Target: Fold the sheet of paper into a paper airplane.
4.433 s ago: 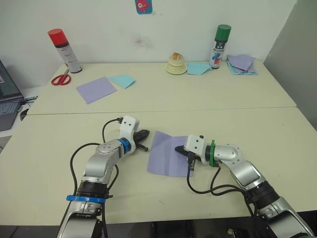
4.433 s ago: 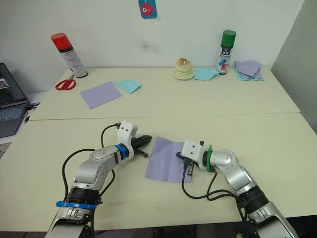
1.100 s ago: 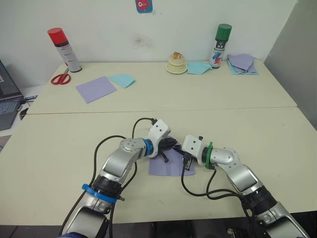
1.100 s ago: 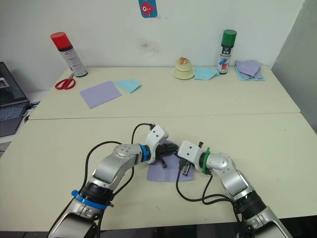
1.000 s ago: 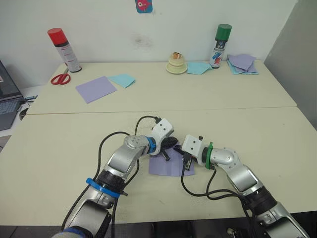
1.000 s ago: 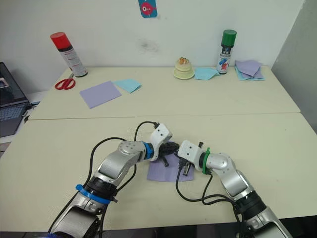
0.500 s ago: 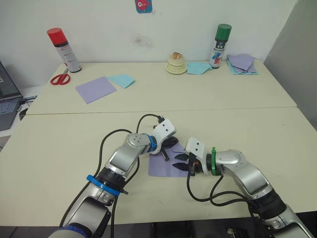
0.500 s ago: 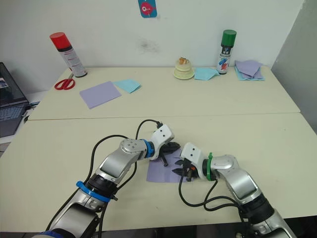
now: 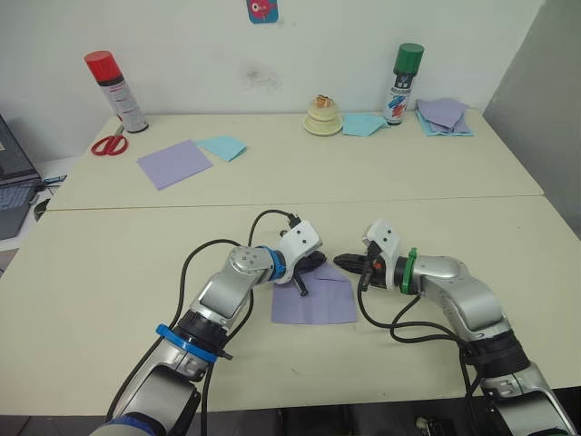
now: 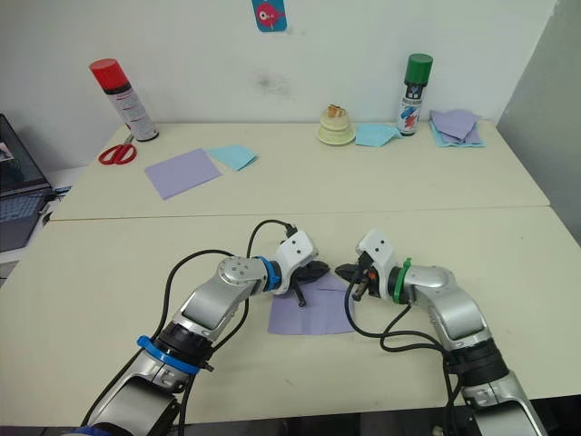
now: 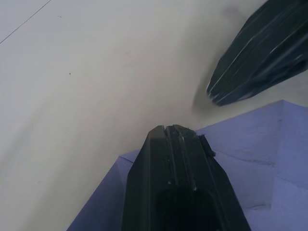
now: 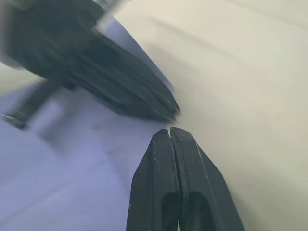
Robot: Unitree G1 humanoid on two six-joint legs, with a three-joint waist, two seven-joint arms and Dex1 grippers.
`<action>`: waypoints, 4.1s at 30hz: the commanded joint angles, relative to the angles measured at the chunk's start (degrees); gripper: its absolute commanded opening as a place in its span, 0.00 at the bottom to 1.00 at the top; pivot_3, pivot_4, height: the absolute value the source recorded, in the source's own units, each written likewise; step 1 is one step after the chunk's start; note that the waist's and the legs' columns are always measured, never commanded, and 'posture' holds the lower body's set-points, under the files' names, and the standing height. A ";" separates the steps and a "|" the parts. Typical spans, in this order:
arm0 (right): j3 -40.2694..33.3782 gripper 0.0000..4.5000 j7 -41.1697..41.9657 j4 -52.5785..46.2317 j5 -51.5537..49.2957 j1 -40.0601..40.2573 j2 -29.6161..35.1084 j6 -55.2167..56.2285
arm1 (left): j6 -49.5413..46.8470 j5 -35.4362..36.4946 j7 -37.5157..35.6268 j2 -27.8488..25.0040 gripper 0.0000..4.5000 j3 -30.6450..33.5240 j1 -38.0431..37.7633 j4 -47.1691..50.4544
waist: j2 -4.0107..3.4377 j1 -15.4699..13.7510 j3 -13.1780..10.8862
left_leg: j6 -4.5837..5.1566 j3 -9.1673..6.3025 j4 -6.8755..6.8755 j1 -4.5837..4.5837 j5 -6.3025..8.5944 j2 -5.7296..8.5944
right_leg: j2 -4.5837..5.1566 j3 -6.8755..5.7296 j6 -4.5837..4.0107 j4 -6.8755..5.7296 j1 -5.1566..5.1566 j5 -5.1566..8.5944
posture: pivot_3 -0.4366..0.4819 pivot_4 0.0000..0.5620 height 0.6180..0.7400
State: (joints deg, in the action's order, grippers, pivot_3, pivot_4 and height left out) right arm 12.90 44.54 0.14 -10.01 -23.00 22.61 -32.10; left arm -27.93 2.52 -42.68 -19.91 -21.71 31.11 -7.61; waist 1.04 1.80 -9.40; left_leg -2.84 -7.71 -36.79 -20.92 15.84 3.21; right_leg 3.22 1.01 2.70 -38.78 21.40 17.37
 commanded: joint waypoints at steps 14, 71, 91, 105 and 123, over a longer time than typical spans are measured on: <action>-2.26 0.00 -2.04 -3.11 -1.20 2.46 -2.03 3.36 | -0.26 -2.70 -1.20 -0.33 0.00 -2.26 -2.45 -2.60 | 0.02 -0.04 0.04 | 0.08 -0.05 -0.02 0.03 0.04 0.04 | -0.01 0.01 0.00 0.01 -0.06 0.00 | 0.48 0.27 1.00; 5.52 0.00 -0.49 -3.76 5.86 6.54 2.89 8.15 | -7.22 2.35 0.30 4.69 0.00 2.23 0.12 1.10 | 0.09 -0.13 0.13 | 0.09 -0.07 -0.05 0.02 0.05 0.02 | -0.02 -0.04 0.01 -0.01 -0.07 0.00 | 0.48 0.27 1.00; 7.48 0.00 -1.90 -1.35 7.17 5.27 0.56 10.01 | -3.25 10.56 9.99 2.08 0.00 22.77 4.31 1.50 | 0.12 0.04 0.12 | -0.01 -0.11 -0.08 0.03 0.00 -0.08 | 0.00 -0.04 0.01 -0.09 -0.02 -0.02 | 0.48 0.27 1.00; 8.41 0.00 -0.81 1.96 7.86 2.19 -2.38 11.51 | -14.89 22.20 9.10 -1.59 0.50 29.53 -10.98 16.46 | 0.19 -0.21 0.06 | 0.00 -0.27 -0.01 0.01 0.02 -0.04 | -0.01 0.00 -0.01 -0.06 0.05 -0.03 | 0.48 0.27 1.00; 7.96 0.00 -1.30 0.37 8.41 3.95 -1.75 11.14 | -14.02 19.40 7.43 -2.72 0.50 18.80 -12.54 15.44 | 0.19 -0.17 0.05 | -0.02 -0.23 0.04 0.03 0.01 -0.01 | -0.01 0.05 -0.01 0.00 0.04 -0.03 | 0.48 0.27 1.00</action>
State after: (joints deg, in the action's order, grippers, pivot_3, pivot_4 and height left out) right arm 19.81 43.20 0.14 -2.83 -20.54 20.23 -19.63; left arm -43.36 22.36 -34.53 -22.27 -2.31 18.58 7.30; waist 1.23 1.64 -9.35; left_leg -2.87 -7.95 -36.75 -20.89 15.84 3.20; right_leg 3.21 1.05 2.69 -38.77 21.43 17.35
